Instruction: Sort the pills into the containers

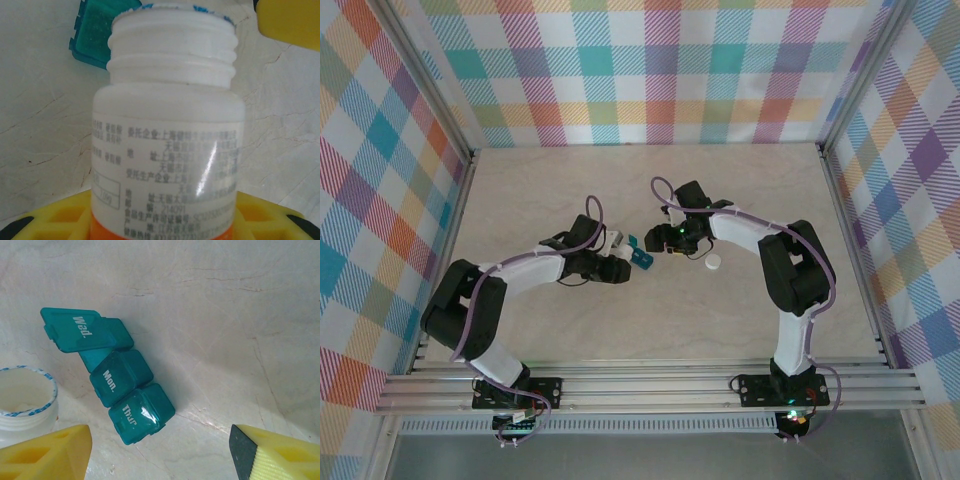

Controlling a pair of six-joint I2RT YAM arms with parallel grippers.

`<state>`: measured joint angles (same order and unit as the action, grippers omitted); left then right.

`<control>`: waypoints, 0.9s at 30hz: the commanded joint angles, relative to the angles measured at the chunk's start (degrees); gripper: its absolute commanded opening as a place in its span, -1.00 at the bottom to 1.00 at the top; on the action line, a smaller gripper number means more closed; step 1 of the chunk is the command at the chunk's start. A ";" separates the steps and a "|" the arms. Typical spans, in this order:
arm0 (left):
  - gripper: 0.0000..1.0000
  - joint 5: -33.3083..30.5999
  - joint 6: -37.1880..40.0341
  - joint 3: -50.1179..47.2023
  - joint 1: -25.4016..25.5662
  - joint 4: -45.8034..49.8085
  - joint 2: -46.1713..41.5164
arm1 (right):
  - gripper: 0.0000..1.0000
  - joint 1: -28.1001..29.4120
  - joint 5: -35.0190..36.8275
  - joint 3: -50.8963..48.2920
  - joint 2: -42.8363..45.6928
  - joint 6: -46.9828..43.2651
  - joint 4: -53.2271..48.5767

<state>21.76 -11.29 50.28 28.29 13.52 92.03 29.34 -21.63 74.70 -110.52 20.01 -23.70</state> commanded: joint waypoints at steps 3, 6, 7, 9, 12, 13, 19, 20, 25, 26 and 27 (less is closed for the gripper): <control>-1.00 2.18 1.44 2.96 -1.46 4.24 1.39 | 0.48 0.55 -1.60 1.76 -0.71 -2.05 -1.46; -1.00 2.59 1.96 4.05 -2.07 5.65 2.05 | 0.49 0.56 -1.32 1.86 -0.98 -2.39 -1.87; -1.00 2.93 2.14 4.36 -2.25 6.08 2.29 | 0.49 0.54 -1.14 1.86 -0.98 -2.41 -1.88; -1.00 3.66 2.41 4.97 -2.71 6.75 2.86 | 0.49 0.58 -1.05 1.88 -1.01 -2.43 -1.97; -1.00 4.41 2.97 5.96 -3.16 7.83 3.57 | 0.49 0.54 -0.90 1.99 -1.09 -2.48 -2.12; -1.00 4.60 3.18 6.22 -3.32 8.32 3.85 | 0.49 0.55 -0.87 2.03 -1.10 -2.49 -2.07; -1.00 6.32 4.91 9.15 -4.44 11.48 6.02 | 0.49 0.54 -0.60 2.25 -1.24 -2.82 -2.40; -1.00 6.66 5.17 9.67 -4.58 12.13 6.44 | 0.49 0.52 -0.53 2.27 -1.20 -2.79 -2.43; -1.00 8.14 6.09 11.63 -5.24 14.55 8.14 | 0.49 0.56 -0.03 2.38 -1.10 -2.79 -2.49; -1.00 8.21 6.35 12.00 -5.27 15.14 8.42 | 0.49 0.54 -0.05 2.36 -1.10 -2.85 -2.57; -1.00 8.17 6.56 12.41 -5.35 15.78 8.67 | 0.49 0.54 -0.08 2.30 -1.10 -2.92 -2.50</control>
<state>28.08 -6.46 60.75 23.92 25.67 100.05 29.61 -21.67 75.37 -110.89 18.52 -25.12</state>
